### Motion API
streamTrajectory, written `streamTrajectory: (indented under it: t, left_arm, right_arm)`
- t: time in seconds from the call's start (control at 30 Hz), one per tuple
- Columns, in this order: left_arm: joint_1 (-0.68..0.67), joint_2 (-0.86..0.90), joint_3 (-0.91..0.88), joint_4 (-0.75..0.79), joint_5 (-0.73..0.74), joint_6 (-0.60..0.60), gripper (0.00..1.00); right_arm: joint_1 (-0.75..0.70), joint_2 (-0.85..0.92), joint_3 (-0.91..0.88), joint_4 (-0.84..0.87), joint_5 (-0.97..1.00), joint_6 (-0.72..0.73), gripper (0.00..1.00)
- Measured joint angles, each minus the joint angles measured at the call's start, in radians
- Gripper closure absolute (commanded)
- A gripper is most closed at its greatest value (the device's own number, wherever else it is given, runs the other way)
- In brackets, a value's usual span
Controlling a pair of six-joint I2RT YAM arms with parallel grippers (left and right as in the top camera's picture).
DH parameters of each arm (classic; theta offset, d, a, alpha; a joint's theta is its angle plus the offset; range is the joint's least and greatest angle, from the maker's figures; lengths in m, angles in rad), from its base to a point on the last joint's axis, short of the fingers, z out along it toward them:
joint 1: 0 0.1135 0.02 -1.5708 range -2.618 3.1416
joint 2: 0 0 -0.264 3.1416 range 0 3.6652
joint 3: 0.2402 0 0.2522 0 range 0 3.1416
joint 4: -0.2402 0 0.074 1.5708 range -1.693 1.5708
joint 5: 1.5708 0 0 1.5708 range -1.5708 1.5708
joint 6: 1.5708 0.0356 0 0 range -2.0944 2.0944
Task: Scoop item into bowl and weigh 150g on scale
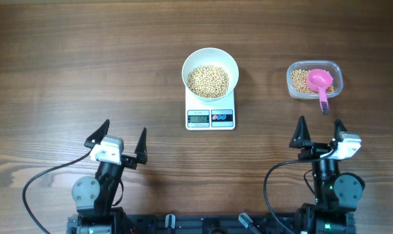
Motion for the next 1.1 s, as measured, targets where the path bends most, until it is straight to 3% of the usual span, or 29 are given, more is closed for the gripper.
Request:
streamTrajectory:
  t: [0.37, 1.1]
  left_arm:
    - [-0.004, 0.000, 0.000, -0.019, -0.201, -0.111, 0.00]
    - [-0.022, 0.000, 0.000, -0.021, -0.225, -0.076, 0.00]
  right_arm:
    - [0.000, 0.000, 0.000, 0.000, 0.000, 0.000, 0.00]
    - [0.000, 0.000, 0.000, 0.000, 0.000, 0.000, 0.00]
